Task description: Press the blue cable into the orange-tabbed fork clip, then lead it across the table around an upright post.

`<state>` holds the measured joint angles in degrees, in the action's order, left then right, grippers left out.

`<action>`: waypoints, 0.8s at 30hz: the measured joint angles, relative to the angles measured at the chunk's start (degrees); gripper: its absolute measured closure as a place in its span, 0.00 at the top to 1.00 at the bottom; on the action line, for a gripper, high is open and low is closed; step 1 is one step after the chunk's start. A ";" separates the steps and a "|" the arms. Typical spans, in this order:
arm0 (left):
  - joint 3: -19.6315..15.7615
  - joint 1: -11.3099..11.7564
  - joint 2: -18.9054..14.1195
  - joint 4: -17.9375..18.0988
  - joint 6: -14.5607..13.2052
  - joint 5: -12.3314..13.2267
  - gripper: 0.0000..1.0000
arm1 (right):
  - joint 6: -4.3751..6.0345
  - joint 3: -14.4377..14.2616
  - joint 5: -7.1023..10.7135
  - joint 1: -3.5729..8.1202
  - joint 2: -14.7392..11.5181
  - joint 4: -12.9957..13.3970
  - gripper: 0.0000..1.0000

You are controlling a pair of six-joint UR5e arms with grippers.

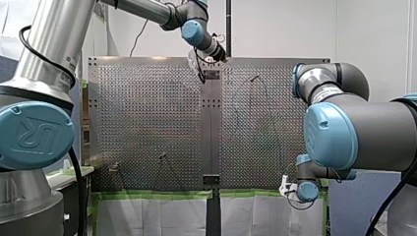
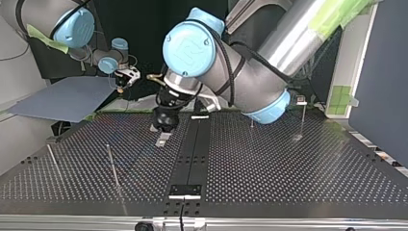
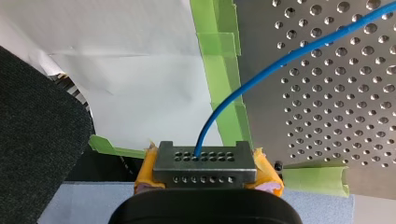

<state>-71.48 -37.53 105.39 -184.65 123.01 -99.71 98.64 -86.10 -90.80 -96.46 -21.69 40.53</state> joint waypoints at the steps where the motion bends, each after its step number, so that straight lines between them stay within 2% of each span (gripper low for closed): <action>1: -0.42 -0.32 0.27 0.39 0.41 0.42 1.00 | 0.01 0.00 0.00 0.00 0.01 -0.01 0.00; 14: -6.95 -6.34 6.52 6.95 6.95 6.94 1.00 | 0.15 -0.01 0.06 0.00 0.00 0.00 0.00; 18: -8.46 -6.34 8.73 9.28 9.30 9.08 1.00 | 0.17 -0.01 0.15 -0.01 0.00 -0.01 0.00; 24: -6.56 -5.49 10.66 12.45 12.45 9.99 1.00 | 0.17 -0.01 0.21 -0.02 0.02 0.00 0.00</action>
<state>-78.03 -43.01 116.05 -172.20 135.46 -89.71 98.81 -86.11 -90.59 -96.48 -21.67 40.53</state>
